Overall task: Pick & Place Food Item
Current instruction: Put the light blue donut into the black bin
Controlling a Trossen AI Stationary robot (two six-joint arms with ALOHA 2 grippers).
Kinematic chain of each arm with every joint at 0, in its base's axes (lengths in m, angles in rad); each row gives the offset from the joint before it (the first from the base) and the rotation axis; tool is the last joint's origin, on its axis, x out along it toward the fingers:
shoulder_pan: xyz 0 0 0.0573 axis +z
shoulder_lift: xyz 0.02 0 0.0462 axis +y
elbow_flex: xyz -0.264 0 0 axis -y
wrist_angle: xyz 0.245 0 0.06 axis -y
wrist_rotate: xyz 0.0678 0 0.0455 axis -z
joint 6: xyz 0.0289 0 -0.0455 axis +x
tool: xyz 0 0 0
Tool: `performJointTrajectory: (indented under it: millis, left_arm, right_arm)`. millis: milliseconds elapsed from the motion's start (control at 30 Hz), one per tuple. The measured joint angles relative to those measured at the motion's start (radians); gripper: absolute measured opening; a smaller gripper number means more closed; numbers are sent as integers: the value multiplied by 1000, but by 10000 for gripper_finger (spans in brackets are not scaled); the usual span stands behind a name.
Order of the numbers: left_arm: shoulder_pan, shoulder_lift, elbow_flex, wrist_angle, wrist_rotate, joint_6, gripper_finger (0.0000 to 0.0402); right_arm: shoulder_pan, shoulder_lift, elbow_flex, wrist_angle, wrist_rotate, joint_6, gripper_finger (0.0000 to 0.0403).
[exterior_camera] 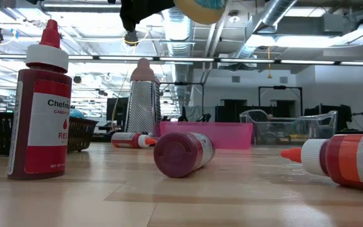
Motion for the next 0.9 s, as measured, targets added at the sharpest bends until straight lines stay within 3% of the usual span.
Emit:
performJointTrajectory:
  millis: [333, 900]
  left_arm:
    - [0, 0, 0, 5, 0, -9, 293]
    - [0, 0, 0, 7, 0, -19, 223]
  right_arm:
    - [-19, 0, 0, 29, -17, -31, 98]
    - [-31, 1, 0, 65, -42, -34, 98]
